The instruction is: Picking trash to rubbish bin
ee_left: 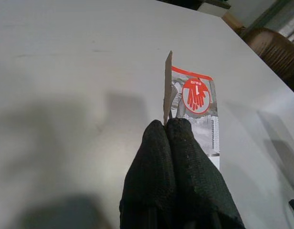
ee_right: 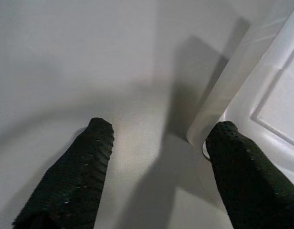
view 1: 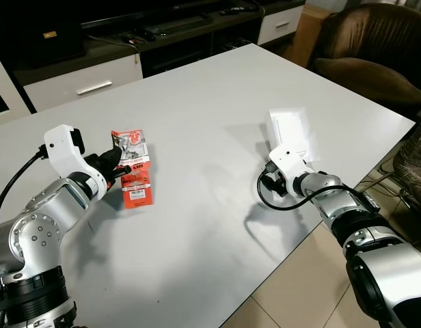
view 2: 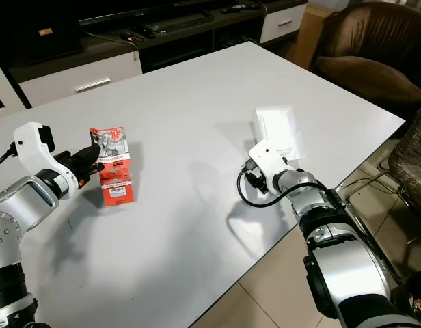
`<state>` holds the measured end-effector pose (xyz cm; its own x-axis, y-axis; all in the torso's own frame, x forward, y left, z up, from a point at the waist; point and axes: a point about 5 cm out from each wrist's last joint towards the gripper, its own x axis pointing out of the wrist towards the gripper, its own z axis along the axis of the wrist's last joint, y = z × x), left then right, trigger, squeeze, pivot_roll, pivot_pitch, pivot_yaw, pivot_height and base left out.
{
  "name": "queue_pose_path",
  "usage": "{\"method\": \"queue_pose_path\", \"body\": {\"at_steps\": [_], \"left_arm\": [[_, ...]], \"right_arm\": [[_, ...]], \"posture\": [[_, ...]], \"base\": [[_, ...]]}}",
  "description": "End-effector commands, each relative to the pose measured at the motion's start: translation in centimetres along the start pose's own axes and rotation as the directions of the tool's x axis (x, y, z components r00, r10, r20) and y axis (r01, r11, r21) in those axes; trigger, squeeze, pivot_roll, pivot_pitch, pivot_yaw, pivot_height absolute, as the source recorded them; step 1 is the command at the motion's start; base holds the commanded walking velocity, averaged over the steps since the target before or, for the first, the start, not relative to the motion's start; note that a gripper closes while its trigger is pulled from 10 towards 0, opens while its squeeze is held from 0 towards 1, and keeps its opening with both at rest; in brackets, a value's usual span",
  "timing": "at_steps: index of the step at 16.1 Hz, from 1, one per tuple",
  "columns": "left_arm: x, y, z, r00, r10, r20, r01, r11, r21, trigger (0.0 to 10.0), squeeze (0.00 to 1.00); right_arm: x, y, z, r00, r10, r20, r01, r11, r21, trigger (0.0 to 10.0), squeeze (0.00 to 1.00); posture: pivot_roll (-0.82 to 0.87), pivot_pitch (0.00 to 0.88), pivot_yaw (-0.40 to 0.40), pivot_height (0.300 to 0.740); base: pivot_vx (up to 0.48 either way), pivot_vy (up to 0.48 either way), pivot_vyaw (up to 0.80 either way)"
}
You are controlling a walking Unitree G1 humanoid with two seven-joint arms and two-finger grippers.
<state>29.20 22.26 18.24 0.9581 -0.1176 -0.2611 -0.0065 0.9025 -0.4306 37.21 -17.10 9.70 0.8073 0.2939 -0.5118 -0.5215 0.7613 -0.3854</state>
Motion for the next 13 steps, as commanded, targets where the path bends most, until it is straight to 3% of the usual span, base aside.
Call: {"method": "queue_pose_path", "body": {"at_steps": [1,8,13], "left_arm": [[0.0,-0.2,-0.1,1.000,-0.017,-0.016,0.018,1.000,0.014,0.0,0.00],[0.0,0.2,0.3,1.000,-0.007,0.009,0.007,1.000,0.025,0.0,0.00],[0.1,0.0,0.3,1.000,-0.011,0.013,0.011,0.999,0.035,0.0,0.00]], "right_arm": [[-0.1,0.2,-1.2,0.997,0.030,-0.066,-0.030,1.000,-0.008,0.0,0.00],[-0.5,-1.6,-0.1,0.993,-0.117,0.009,0.117,0.993,0.021,0.0,0.00],[-0.6,-2.1,0.2,0.985,-0.167,0.044,0.165,0.986,0.035,0.0,0.00]], "posture": [[0.04,0.001,-0.032,0.740],[0.05,0.000,-0.042,0.740],[0.04,0.000,-0.037,0.740]], "base": [[0.000,0.000,0.00],[0.000,0.000,0.00],[0.000,0.000,0.00]]}}
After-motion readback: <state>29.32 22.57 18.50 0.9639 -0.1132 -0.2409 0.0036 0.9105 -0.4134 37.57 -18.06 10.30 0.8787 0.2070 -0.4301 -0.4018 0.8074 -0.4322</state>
